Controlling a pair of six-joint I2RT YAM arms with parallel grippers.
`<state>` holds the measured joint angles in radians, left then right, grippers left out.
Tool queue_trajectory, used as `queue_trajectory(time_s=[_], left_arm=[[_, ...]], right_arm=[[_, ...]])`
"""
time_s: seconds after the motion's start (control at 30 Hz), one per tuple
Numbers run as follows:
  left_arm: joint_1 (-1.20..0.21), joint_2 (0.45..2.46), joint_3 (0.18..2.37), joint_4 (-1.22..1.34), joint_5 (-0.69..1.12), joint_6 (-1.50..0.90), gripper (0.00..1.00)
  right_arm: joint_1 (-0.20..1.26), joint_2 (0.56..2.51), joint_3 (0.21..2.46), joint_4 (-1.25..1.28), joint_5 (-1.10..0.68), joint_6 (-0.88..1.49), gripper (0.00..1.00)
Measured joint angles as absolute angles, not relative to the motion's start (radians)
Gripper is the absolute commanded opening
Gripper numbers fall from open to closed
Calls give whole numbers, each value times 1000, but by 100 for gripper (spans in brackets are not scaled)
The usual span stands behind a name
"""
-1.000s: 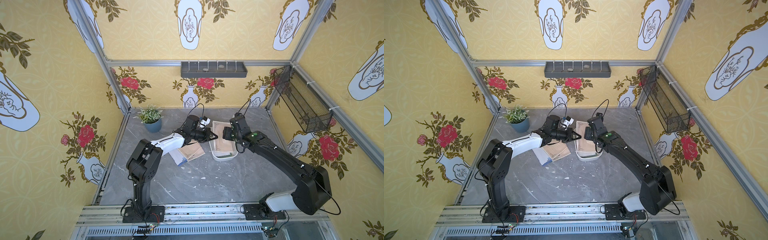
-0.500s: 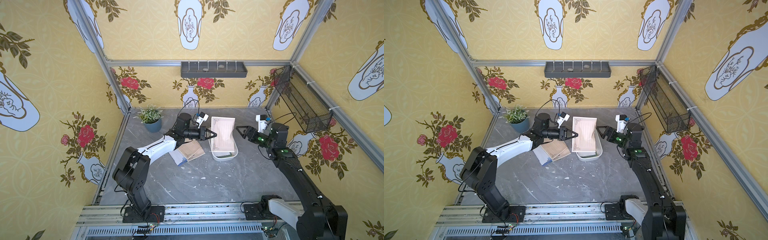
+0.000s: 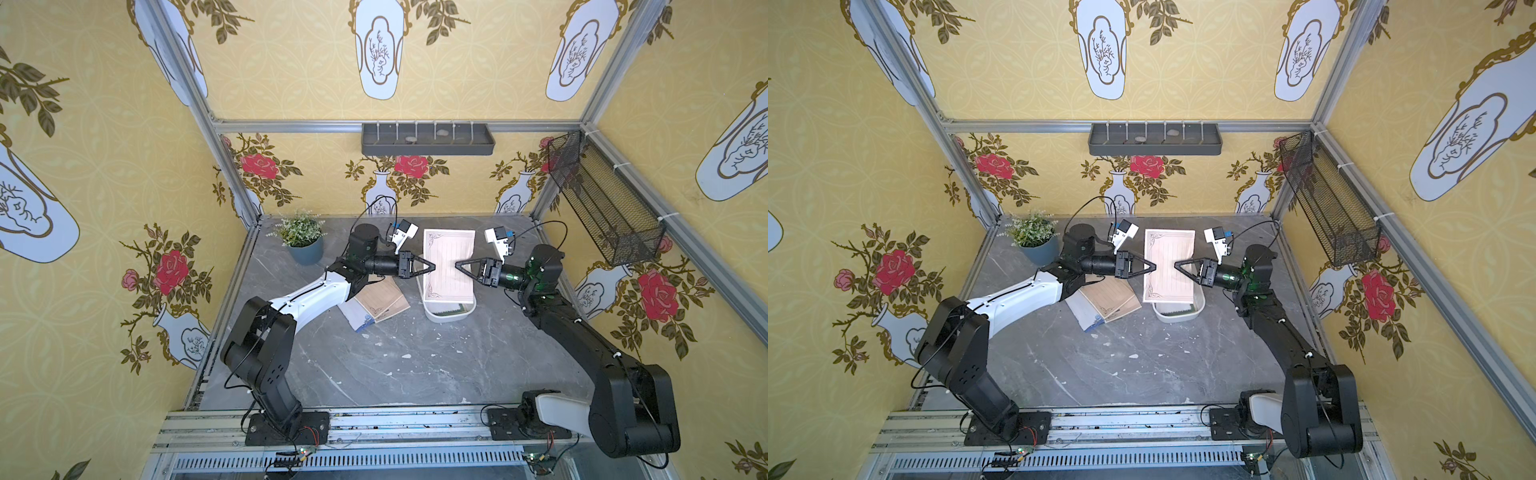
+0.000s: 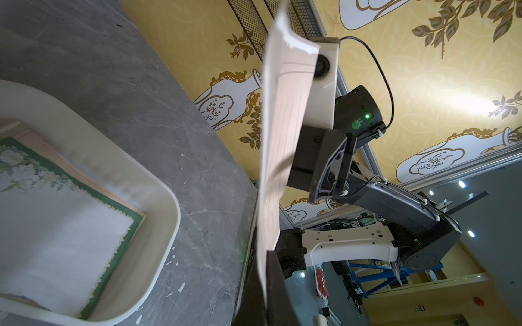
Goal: Take out the stationery paper from the storage box
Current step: Place the stationery paper at the center of the board.
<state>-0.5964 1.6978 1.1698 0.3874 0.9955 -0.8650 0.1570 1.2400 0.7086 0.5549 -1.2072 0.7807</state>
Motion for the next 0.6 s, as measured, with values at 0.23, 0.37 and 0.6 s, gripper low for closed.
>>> queue_trajectory(time_s=[0.23,0.37,0.6], left_arm=[[-596,1686,1165,377,992,-860,0],[-596,1667,1161,358,981,-844,0],[-593,1656,1148,326,960,-819,0]], right_arm=[[156,1223,733,474,-1184,717,0],[156,1224,744,437,-1166,698,45],[177,1254,773,397,-1171,666,3]])
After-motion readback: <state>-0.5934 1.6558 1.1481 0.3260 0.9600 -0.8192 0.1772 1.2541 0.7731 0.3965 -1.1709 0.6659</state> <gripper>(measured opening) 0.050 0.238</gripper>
